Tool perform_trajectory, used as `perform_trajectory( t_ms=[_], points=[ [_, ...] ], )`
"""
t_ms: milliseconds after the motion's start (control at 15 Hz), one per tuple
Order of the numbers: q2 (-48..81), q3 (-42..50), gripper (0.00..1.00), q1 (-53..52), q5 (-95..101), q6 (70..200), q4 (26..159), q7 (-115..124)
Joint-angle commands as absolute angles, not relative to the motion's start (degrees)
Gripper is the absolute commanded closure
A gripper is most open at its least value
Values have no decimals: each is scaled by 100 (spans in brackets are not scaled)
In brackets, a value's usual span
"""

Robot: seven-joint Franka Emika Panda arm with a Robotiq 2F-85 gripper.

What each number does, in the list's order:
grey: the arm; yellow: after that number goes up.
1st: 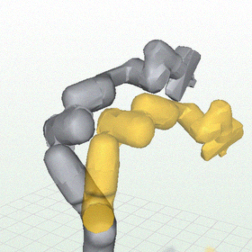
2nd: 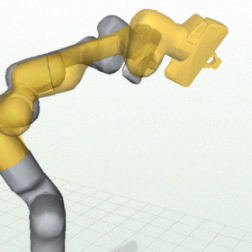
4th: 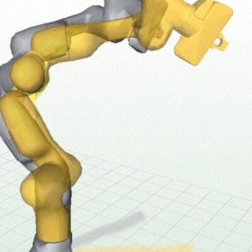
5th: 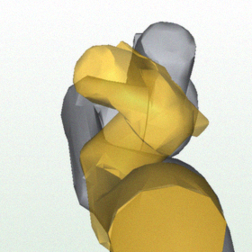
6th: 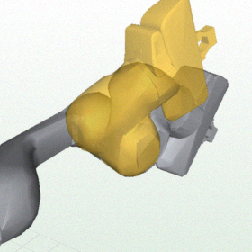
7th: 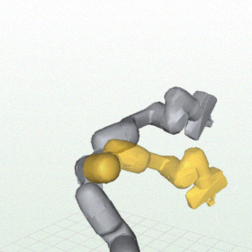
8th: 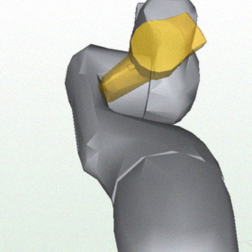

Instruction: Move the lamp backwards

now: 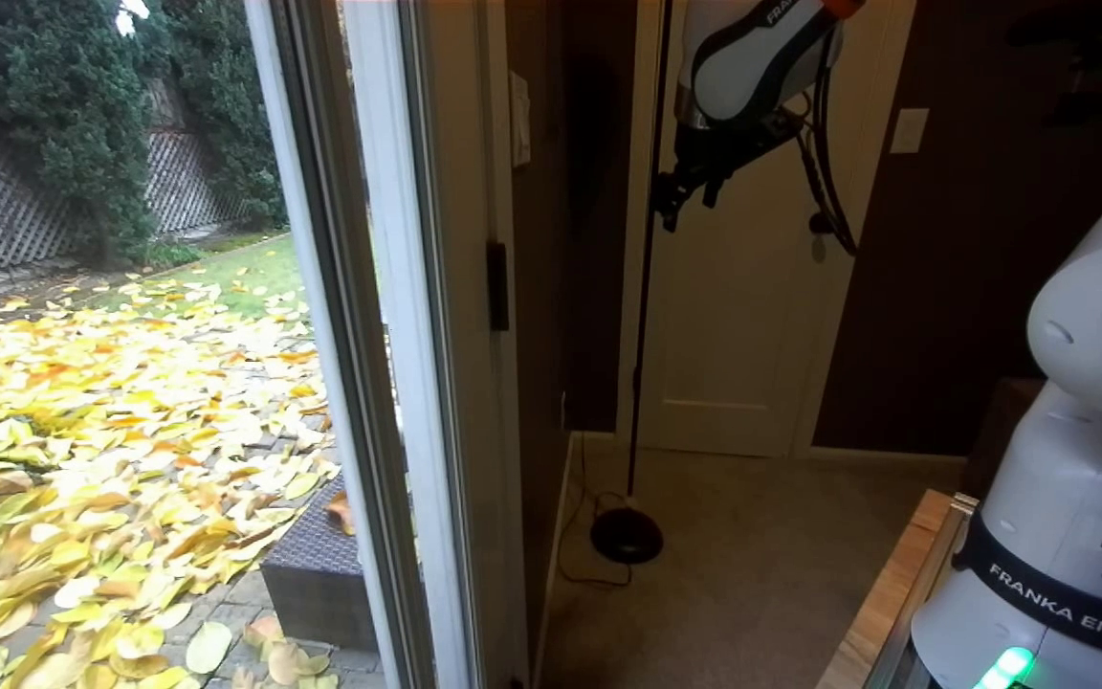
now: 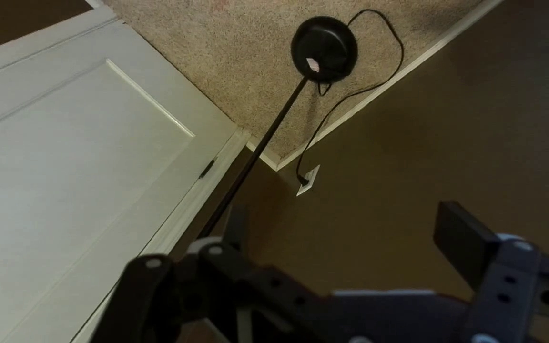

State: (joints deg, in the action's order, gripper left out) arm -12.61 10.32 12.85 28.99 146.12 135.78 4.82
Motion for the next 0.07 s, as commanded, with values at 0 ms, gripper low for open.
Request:
perform_trajectory(
  t_ms=[0],
  points=[
    [-1258, 958, 0, 1364, 2851, 14606, 13568, 436]
  ],
)
